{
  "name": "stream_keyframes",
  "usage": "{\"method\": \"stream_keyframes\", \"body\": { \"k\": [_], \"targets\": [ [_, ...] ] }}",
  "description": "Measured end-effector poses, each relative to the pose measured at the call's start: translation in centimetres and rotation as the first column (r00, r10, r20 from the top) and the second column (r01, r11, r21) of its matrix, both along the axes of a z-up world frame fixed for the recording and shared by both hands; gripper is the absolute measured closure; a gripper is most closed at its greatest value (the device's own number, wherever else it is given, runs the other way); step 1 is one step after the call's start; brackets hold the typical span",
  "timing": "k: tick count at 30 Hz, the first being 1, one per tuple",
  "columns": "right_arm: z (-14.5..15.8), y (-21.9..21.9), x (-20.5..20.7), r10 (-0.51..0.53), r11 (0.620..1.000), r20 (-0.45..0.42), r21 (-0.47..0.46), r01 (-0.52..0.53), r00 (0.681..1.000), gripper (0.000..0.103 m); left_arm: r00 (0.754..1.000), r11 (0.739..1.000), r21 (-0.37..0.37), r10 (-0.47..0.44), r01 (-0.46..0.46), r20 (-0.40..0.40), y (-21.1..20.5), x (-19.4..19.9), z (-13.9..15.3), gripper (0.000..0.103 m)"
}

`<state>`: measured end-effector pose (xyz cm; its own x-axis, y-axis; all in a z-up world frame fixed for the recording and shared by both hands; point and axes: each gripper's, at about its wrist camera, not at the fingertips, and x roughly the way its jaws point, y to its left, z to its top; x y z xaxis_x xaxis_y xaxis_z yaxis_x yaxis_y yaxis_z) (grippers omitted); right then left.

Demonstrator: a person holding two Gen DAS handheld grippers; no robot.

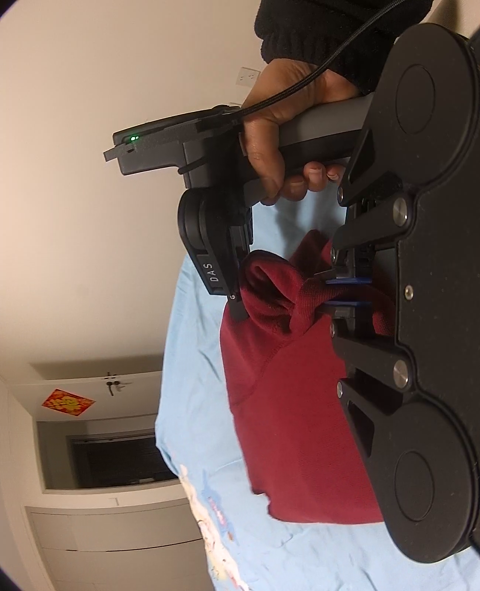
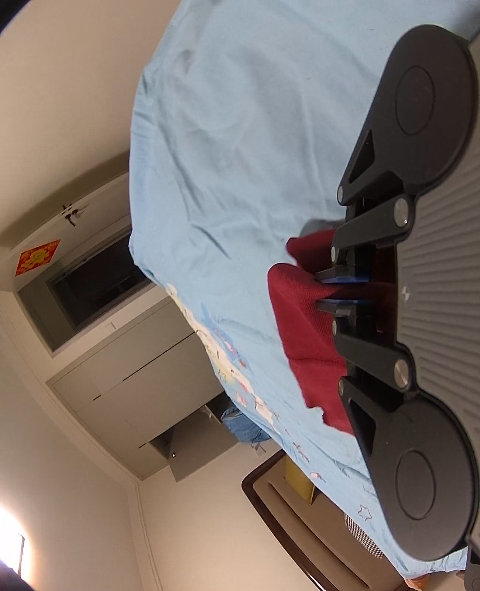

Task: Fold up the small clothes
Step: 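Fold the bundle over again with both tools, then open both tools and withdraw from the folded sweater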

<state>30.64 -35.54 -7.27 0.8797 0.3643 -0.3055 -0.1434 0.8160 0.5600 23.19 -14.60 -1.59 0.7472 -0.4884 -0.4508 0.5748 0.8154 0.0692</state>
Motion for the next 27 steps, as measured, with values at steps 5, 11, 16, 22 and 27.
{"method": "stream_keyframes", "body": {
  "k": [5, 11, 16, 22, 27],
  "targets": [
    [-0.9, 0.4, 0.0, -0.004, 1.0, -0.016, -0.008, 0.004, 1.0, 0.092, 0.999, 1.0, -0.021, 0.01, -0.011, -0.034, 0.1, 0.7, 0.4, 0.088],
    [-0.7, 0.6, -0.5, -0.023, 0.999, -0.026, -0.038, 0.022, 0.999, 0.077, 0.998, 0.997, -0.075, 0.026, -0.03, -0.055, 0.3, 0.9, 0.8, 0.07],
    [-0.6, -0.1, -1.3, -0.041, 0.998, -0.033, -0.042, 0.039, 0.999, 0.056, 0.995, 0.984, -0.161, 0.06, -0.073, -0.083, 1.8, 1.6, 1.5, 0.046],
    [-0.1, -0.2, -2.4, -0.053, 0.998, -0.029, -0.048, 0.052, 0.998, 0.025, 0.977, 0.951, -0.234, 0.178, -0.202, -0.119, 4.1, 2.7, 2.4, 0.014],
    [0.4, 0.5, -3.5, -0.058, 0.995, -0.008, -0.087, 0.057, 0.998, 0.005, 0.936, 0.903, -0.255, 0.314, -0.346, -0.159, 6.2, 3.8, 2.9, 0.003]
  ]
}}
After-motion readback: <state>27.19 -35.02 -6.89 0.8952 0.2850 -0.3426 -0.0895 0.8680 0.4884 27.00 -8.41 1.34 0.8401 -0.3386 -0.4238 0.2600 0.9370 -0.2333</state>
